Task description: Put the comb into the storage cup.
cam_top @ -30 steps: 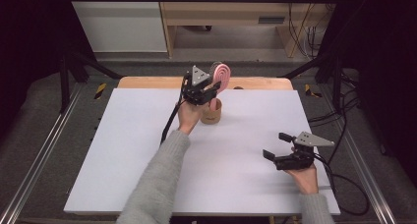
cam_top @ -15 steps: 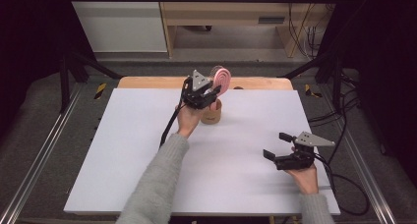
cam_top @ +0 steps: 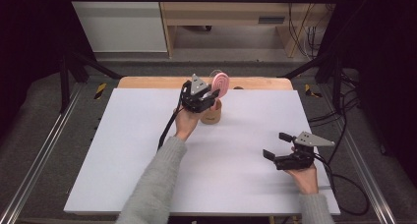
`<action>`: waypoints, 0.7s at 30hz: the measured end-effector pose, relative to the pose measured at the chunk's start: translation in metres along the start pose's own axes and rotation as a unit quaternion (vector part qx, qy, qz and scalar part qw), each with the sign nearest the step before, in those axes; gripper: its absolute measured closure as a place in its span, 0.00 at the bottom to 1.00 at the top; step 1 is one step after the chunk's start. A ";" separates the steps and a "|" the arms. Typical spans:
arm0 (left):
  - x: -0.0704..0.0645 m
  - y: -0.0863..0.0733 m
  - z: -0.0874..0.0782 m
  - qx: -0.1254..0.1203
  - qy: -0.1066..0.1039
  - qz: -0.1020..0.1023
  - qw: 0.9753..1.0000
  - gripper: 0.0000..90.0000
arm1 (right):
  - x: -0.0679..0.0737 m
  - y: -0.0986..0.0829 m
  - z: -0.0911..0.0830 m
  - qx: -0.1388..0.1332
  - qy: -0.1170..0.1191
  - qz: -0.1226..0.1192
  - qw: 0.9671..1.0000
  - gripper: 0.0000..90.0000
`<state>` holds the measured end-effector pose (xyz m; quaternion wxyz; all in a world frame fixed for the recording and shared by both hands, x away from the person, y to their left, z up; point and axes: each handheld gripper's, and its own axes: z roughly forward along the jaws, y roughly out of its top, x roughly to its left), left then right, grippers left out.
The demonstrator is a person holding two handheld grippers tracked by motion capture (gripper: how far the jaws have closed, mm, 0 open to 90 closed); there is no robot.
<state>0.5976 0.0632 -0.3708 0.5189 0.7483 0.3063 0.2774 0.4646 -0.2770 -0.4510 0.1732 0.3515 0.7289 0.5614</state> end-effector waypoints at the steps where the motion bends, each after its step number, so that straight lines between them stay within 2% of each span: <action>1: -0.001 0.000 0.000 -0.002 0.001 0.000 1.000 0.71 | 0.000 0.000 0.000 0.000 0.000 0.000 1.000 0.01; 21: -0.003 -0.003 -0.007 -0.005 -0.004 0.019 1.000 0.70 | 0.001 0.000 0.001 -0.001 -0.001 -0.001 1.000 0.01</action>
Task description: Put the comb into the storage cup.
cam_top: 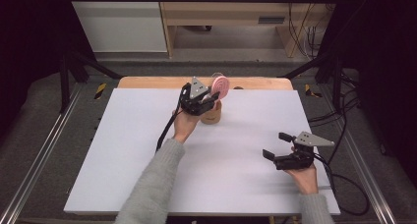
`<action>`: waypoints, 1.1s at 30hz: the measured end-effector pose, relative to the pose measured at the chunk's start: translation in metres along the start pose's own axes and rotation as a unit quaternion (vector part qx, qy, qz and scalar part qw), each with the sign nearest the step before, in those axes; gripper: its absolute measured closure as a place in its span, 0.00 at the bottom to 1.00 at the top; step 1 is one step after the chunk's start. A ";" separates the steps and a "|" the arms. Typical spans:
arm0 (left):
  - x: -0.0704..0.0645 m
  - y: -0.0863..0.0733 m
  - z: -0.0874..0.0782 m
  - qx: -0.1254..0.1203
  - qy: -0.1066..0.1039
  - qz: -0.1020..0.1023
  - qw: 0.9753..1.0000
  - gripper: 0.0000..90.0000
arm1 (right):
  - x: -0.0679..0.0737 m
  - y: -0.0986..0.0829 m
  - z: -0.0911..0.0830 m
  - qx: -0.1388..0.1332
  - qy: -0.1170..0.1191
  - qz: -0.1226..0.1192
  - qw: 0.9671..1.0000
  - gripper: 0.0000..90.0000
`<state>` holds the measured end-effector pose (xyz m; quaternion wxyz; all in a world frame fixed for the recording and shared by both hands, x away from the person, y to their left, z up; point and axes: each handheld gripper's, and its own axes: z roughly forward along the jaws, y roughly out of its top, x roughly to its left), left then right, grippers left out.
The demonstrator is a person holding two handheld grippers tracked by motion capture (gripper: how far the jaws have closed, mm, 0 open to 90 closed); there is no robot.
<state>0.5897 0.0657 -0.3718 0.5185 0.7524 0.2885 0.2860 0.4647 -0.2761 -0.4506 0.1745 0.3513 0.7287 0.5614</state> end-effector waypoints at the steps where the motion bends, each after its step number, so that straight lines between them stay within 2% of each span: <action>1: 0.000 0.000 0.000 0.000 0.000 -0.001 1.000 0.70 | 0.000 0.000 0.000 0.000 0.000 0.000 1.000 0.01; 12: 0.000 0.003 -0.003 -0.012 0.004 -0.010 1.000 0.66 | 0.000 0.000 0.000 -0.001 0.001 0.000 1.000 0.01; 20: 0.002 0.003 -0.006 -0.021 0.004 -0.029 0.999 0.51 | 0.000 0.000 0.000 -0.001 0.001 -0.001 1.000 0.01; 24: 0.003 0.003 -0.008 -0.020 0.001 -0.033 0.999 0.44 | 0.001 0.001 0.000 -0.001 0.001 0.000 1.000 0.01; 33: 0.006 0.000 -0.015 -0.026 0.009 -0.042 0.999 0.27 | 0.001 0.000 0.001 -0.001 0.000 -0.001 1.000 0.01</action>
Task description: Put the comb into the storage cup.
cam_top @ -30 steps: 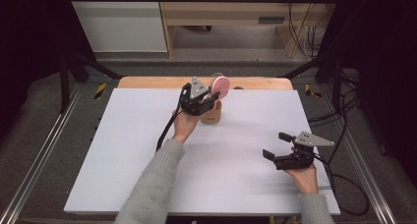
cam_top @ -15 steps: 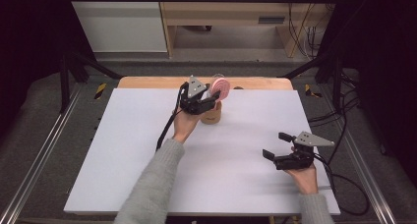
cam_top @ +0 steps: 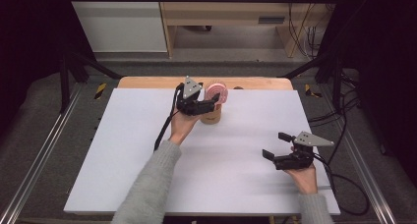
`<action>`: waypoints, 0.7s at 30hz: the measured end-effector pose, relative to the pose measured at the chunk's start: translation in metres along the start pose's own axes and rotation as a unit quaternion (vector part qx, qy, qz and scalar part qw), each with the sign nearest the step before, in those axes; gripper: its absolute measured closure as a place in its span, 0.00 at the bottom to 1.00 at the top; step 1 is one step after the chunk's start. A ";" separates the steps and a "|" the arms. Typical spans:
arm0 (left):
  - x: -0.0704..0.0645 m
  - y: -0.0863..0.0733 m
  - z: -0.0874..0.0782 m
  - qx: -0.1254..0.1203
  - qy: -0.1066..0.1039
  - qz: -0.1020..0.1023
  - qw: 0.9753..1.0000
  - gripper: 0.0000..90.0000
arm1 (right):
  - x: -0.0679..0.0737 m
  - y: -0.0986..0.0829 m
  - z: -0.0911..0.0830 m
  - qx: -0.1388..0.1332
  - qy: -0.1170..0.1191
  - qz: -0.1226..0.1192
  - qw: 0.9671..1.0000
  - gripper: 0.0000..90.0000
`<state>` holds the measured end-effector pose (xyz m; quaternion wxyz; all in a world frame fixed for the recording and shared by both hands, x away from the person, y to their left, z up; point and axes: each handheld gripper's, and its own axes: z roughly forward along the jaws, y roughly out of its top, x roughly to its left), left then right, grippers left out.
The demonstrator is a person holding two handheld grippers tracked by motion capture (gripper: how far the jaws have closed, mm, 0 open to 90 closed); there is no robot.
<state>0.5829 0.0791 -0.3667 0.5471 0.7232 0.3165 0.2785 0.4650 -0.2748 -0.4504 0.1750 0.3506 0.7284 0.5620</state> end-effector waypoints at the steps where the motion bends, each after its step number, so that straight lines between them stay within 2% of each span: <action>1: 0.000 0.000 -0.001 -0.003 0.000 -0.003 1.000 0.25 | 0.000 0.000 0.000 0.000 0.000 0.000 1.000 0.01; 5: 0.003 -0.001 -0.006 -0.006 -0.007 -0.014 1.000 0.16 | 0.000 0.000 0.000 0.000 0.000 0.000 1.000 0.01; 11: 0.005 -0.002 -0.014 -0.004 -0.014 -0.017 1.000 0.04 | 0.000 0.000 0.000 0.002 0.000 0.000 1.000 0.01; 15: 0.007 -0.003 -0.019 -0.005 -0.022 -0.022 1.000 0.00 | 0.000 0.000 0.001 0.003 0.000 -0.001 1.000 0.01; 18: 0.007 -0.004 -0.024 -0.002 -0.023 -0.013 1.000 0.00 | 0.000 0.000 0.002 0.003 0.000 -0.002 1.000 0.00; 21: 0.006 -0.006 -0.030 -0.004 -0.026 -0.015 1.000 0.00 | 0.000 0.000 0.002 0.004 0.000 -0.002 1.000 0.00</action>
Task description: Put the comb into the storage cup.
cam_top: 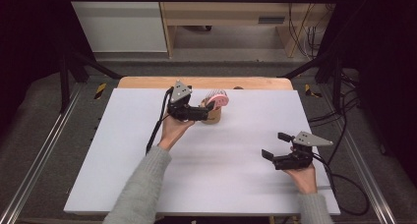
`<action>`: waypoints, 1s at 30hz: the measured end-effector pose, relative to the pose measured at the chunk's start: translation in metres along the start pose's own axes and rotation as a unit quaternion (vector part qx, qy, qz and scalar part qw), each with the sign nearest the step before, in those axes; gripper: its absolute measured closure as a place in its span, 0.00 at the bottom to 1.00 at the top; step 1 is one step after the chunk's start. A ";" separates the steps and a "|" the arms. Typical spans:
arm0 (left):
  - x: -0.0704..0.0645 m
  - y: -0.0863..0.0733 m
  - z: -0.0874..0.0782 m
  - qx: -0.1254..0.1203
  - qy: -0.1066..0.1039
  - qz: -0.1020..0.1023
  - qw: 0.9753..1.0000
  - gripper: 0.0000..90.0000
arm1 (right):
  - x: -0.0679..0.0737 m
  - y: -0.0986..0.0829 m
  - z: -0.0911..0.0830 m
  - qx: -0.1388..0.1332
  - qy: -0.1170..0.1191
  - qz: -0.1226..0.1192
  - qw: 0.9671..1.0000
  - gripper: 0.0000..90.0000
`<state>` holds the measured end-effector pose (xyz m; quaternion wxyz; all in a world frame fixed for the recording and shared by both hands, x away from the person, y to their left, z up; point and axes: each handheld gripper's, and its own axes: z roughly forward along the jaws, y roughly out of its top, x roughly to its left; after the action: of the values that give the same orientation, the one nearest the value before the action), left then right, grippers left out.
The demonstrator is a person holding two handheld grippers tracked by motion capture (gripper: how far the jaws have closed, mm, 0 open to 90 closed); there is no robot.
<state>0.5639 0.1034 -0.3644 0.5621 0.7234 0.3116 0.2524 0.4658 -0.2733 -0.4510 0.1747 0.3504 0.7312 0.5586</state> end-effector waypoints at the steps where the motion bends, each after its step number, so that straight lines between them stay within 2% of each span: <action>1: 0.000 -0.001 -0.003 -0.002 -0.001 0.000 1.000 0.00 | 0.000 0.000 0.000 0.000 0.000 0.000 1.000 0.00; 9: 0.002 -0.004 -0.024 -0.008 -0.002 0.004 1.000 0.00 | 0.000 0.000 0.000 0.001 0.000 0.000 1.000 0.00; 30: 0.023 -0.021 -0.077 -0.022 0.000 -0.013 1.000 0.00 | 0.000 0.000 0.001 0.002 -0.001 0.003 1.000 0.00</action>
<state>0.5204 0.1743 -0.3656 0.5815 0.7065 0.3151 0.2518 0.4662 -0.2728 -0.4510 0.1732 0.3534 0.7313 0.5570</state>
